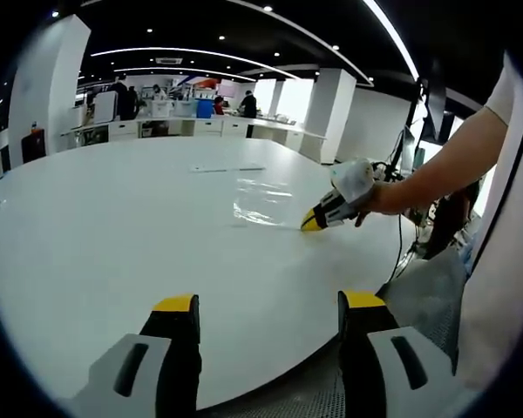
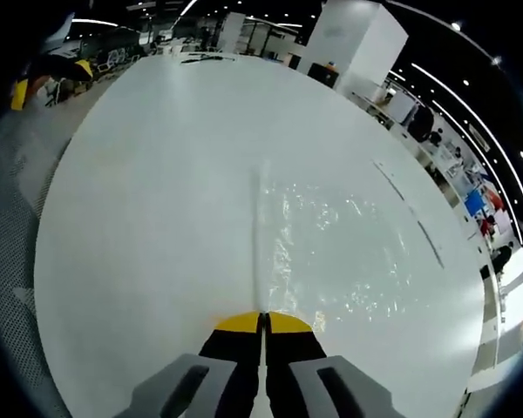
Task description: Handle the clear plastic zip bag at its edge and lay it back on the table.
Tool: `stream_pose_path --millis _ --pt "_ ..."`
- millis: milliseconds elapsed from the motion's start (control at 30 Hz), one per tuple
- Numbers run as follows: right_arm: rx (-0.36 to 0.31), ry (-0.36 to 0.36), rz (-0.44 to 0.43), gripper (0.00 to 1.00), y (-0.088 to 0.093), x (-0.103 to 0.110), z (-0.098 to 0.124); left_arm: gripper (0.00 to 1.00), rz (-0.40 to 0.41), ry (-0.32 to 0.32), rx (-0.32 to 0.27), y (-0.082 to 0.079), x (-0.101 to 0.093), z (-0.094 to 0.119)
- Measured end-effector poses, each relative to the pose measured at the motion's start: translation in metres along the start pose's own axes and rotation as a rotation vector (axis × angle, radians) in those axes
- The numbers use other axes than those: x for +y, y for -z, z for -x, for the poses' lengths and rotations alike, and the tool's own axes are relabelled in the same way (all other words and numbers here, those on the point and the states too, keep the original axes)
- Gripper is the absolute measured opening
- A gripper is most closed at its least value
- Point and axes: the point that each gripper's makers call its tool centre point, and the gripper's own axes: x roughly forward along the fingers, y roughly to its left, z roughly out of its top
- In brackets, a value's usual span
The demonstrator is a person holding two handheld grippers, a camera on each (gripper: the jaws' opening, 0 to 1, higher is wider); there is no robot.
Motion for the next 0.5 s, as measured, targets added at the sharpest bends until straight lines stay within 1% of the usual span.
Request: stream_pose_path --millis 133,233,500 --pt "0.004 0.002 0.018 0.00 0.003 -0.002 0.004 0.62 -0.003 0.003 0.003 0.000 -0.001 0.000" --pt "-0.002 0.007 0.055 0.00 0.001 -0.002 0.009 0.62 -0.005 0.005 0.004 0.001 -0.001 0.000" --pt "-0.009 0.014 0.098 0.00 -0.001 -0.005 0.021 0.62 -0.017 0.010 0.009 0.000 -0.004 0.000"
